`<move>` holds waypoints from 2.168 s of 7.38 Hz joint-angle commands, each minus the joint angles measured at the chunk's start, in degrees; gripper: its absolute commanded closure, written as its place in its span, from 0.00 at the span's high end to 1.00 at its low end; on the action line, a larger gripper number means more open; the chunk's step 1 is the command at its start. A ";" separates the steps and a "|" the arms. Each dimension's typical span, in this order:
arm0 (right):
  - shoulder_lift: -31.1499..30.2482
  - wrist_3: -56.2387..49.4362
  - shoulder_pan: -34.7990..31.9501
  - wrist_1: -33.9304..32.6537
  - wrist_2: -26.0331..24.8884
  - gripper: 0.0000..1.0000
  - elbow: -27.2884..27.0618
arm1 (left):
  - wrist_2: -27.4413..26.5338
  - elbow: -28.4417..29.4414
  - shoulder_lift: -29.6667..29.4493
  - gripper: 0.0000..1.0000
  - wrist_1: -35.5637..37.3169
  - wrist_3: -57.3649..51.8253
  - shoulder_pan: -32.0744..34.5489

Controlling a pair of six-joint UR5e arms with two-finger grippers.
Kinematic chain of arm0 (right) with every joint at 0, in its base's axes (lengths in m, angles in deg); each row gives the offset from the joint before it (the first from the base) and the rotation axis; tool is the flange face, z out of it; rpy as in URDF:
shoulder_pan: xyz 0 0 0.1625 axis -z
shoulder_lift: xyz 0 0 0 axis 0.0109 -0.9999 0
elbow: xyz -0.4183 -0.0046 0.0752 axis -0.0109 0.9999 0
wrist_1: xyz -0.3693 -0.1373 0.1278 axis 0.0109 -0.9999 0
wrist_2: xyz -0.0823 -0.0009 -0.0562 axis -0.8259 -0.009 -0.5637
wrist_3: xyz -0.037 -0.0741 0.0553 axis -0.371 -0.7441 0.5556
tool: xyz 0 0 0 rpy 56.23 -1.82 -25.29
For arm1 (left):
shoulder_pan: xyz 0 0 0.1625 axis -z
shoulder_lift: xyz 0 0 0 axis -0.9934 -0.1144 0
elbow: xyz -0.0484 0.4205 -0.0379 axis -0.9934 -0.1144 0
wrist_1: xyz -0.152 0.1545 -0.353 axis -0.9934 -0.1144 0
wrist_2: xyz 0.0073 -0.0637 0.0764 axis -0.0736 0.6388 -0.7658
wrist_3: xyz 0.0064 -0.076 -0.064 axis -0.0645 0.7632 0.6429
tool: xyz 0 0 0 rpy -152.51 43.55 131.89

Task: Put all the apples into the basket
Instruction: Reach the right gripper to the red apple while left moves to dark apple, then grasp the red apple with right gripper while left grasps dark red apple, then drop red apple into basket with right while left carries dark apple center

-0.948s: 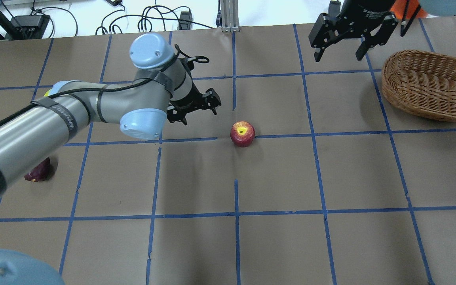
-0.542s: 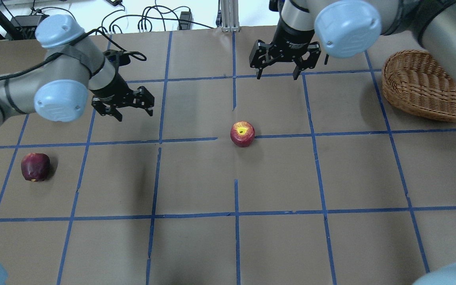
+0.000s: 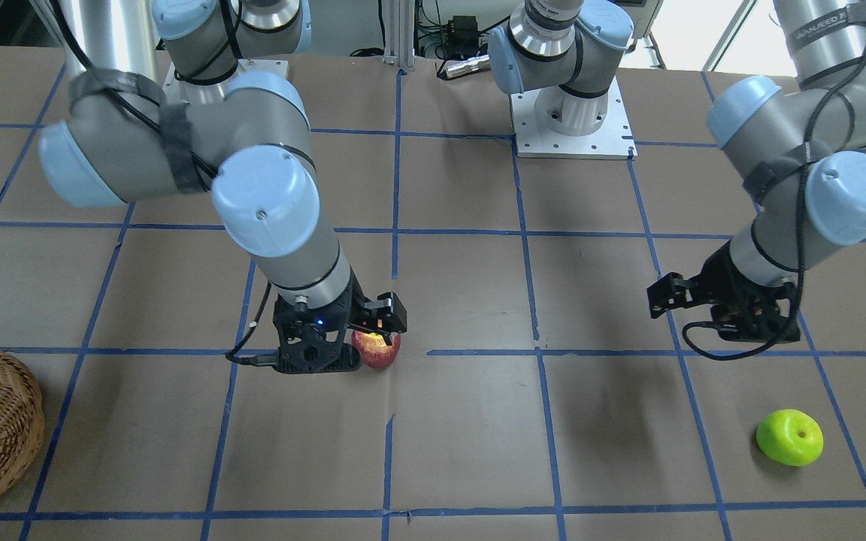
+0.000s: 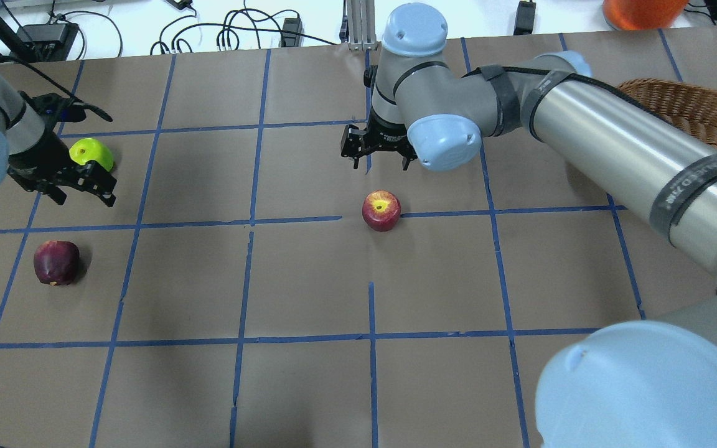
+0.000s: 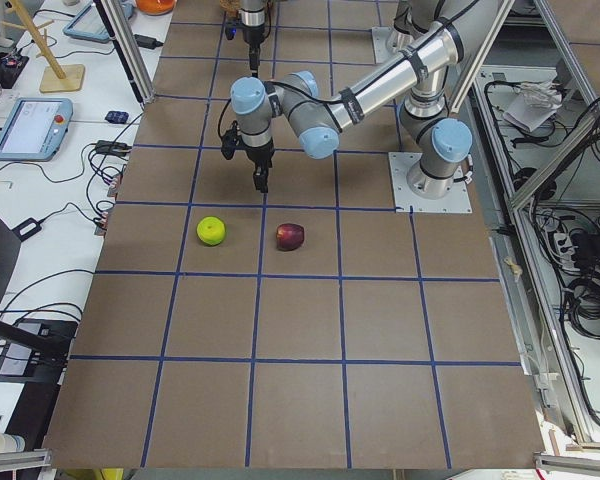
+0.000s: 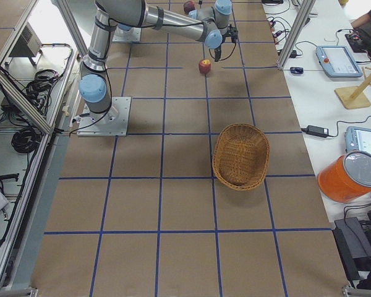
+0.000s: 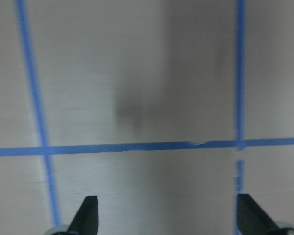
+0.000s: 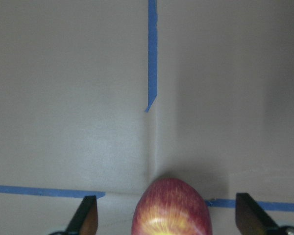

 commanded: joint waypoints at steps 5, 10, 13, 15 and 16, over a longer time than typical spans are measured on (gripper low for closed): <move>1.00 0.16 -1.76 -5.76 -1.53 0.90 -8.03 | -0.68 -6.91 -5.15 1.00 7.29 -12.24 -11.43; -9.59 -9.42 1.91 4.10 -2.48 0.09 -8.48 | -1.74 -6.93 -10.71 0.87 11.43 -12.42 -11.16; -12.10 -44.52 32.85 5.59 -6.10 0.03 -6.90 | -1.39 -6.59 -8.60 0.22 10.39 -11.89 -10.29; -2.66 -62.08 44.16 4.69 -10.20 0.03 5.42 | 0.01 -3.61 -5.45 0.20 4.27 -4.57 -2.61; 3.83 -65.89 46.73 5.56 -10.66 0.03 12.98 | 1.76 -0.20 -4.74 0.20 -0.30 5.76 3.71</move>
